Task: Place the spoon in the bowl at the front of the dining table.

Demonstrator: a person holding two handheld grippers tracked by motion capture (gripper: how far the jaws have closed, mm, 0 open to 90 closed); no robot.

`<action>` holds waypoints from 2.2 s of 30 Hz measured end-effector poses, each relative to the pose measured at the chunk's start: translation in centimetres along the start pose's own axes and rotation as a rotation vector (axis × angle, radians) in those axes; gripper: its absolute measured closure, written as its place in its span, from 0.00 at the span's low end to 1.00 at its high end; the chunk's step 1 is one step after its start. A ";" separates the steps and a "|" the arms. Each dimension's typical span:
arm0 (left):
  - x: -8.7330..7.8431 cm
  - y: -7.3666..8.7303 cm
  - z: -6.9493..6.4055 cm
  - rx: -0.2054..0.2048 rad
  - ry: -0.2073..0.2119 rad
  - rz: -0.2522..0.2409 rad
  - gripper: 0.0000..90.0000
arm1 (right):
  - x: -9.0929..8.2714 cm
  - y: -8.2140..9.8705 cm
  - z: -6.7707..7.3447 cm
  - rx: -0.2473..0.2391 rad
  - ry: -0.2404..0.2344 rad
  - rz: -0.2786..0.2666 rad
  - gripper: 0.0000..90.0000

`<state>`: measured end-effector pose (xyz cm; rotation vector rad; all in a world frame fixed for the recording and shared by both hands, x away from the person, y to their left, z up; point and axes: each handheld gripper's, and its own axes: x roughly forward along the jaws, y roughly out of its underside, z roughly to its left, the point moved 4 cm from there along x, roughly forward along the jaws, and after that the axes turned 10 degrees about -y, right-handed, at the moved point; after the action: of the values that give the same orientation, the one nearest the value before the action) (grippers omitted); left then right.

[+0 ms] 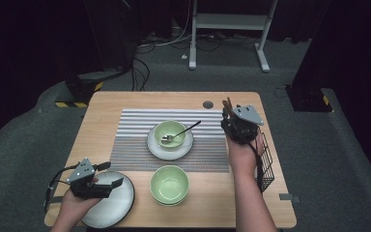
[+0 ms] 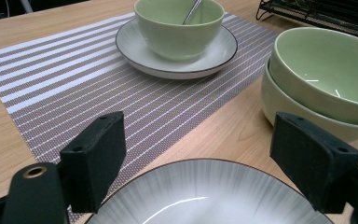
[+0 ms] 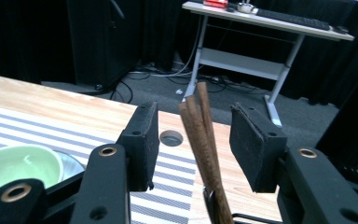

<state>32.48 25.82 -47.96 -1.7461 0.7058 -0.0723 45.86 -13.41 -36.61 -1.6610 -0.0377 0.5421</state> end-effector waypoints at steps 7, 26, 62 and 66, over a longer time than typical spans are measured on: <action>0.0 0.0 0.1 -0.001 -0.001 0.000 0.21 | 1.1 0.4 -0.7 0.021 0.017 0.035 0.65; 0.0 0.0 0.2 -0.007 -0.001 -0.001 0.21 | 2.7 1.4 -0.9 0.012 0.036 0.081 0.79; 0.1 0.1 0.0 0.008 -0.001 0.007 0.21 | -0.6 1.1 0.1 -0.045 0.013 0.040 0.87; 0.2 0.2 0.0 0.003 -0.003 0.007 0.21 | -1.2 1.0 0.3 -0.051 0.005 0.029 0.87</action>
<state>32.51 25.68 -48.14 -1.7404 0.7089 -0.0658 44.40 -13.74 -37.22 -1.7152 -0.0243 0.5629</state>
